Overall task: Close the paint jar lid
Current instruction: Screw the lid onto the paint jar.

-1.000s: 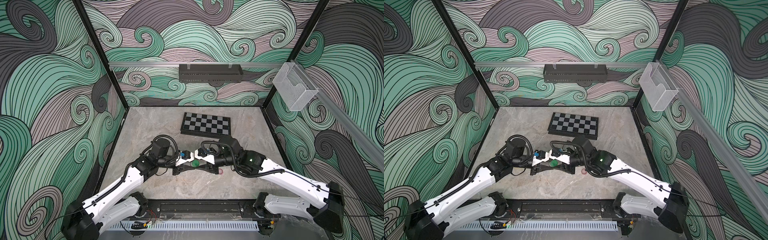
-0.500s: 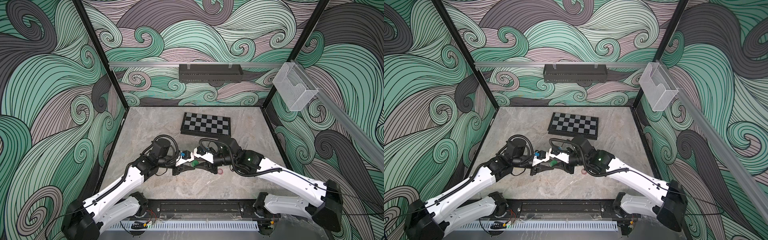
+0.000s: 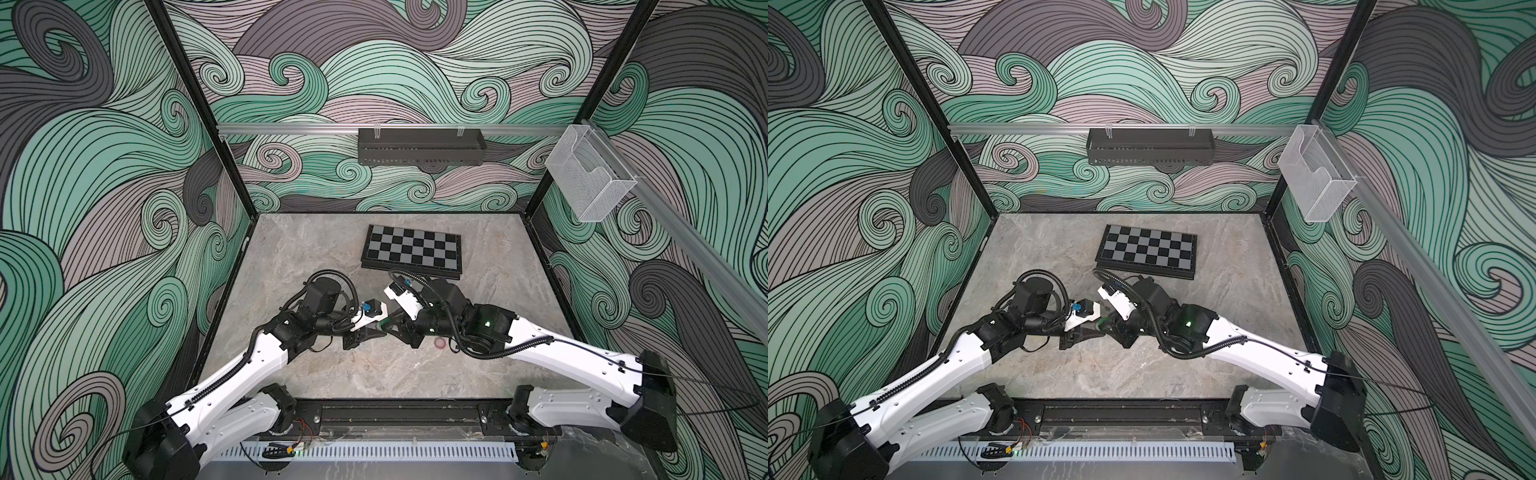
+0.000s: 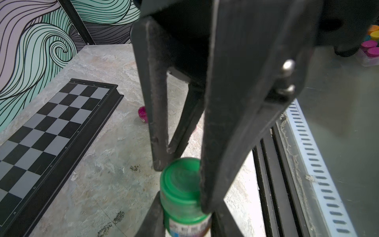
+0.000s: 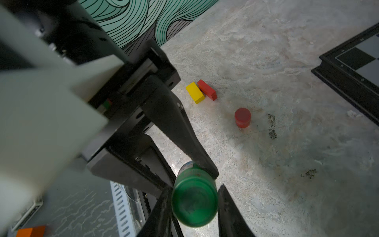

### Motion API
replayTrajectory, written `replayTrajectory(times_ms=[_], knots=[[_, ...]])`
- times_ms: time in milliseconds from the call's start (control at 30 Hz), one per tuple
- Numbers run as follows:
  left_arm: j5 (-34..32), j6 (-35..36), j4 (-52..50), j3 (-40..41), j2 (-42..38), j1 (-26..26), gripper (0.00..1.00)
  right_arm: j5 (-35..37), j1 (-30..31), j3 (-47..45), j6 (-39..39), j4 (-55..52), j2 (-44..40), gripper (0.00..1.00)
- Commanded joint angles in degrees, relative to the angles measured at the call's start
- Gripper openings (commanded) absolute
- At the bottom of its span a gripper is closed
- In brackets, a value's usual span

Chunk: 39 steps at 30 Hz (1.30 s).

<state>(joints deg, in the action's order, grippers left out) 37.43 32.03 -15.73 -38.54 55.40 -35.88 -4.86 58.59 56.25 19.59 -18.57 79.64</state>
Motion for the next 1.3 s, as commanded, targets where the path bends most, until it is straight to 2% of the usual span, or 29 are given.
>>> replayTrajectory(times_ms=[0,167,267,400,533,600,700,833,967,1033,1100,1267], knots=[[4.6,1.2,5.2,-1.9,-1.1,-0.8,0.04,6.3,1.9,2.7,13.9,1.7,3.5,0.00],[4.3,1.2,5.5,-1.7,-1.3,-0.8,0.04,8.5,3.5,4.3,23.9,-0.1,6.0,0.00],[4.2,1.0,5.6,-1.7,-1.3,-0.8,0.04,8.1,4.1,4.7,27.3,0.6,7.1,0.00],[4.1,1.0,5.6,-1.7,-1.4,-0.9,0.04,6.6,4.3,5.1,29.0,1.4,7.8,0.00],[3.9,1.2,5.6,-1.6,-1.5,-0.9,0.04,5.8,4.2,4.7,27.0,1.9,7.1,0.00],[4.0,1.1,5.6,-1.5,-1.4,-0.8,0.04,5.4,4.1,4.4,24.3,1.9,6.1,0.05],[4.1,1.1,5.5,-1.5,-1.4,-0.9,0.04,4.2,3.0,3.7,17.7,1.3,3.6,0.21],[4.9,1.2,5.0,-1.7,-1.2,-0.9,0.05,-1.6,0.4,0.4,2.6,2.3,-2.2,0.52],[7.5,1.6,2.9,-2.7,0.3,-0.9,0.05,-7.9,-2.4,-5.2,-13.2,2.9,-8.5,0.77],[8.8,1.6,1.9,-3.3,1.0,-0.9,0.05,-11.1,-3.9,-7.3,-18.5,3.3,-10.5,0.81],[9.3,1.7,1.5,-3.4,1.3,-0.9,0.05,-12.4,-5.3,-8.1,-21.8,3.5,-11.9,0.81],[9.4,1.8,1.8,-3.1,0.9,-0.9,0.05,-13.8,-7.4,-7.6,-28.2,3.6,-12.0,0.76]])
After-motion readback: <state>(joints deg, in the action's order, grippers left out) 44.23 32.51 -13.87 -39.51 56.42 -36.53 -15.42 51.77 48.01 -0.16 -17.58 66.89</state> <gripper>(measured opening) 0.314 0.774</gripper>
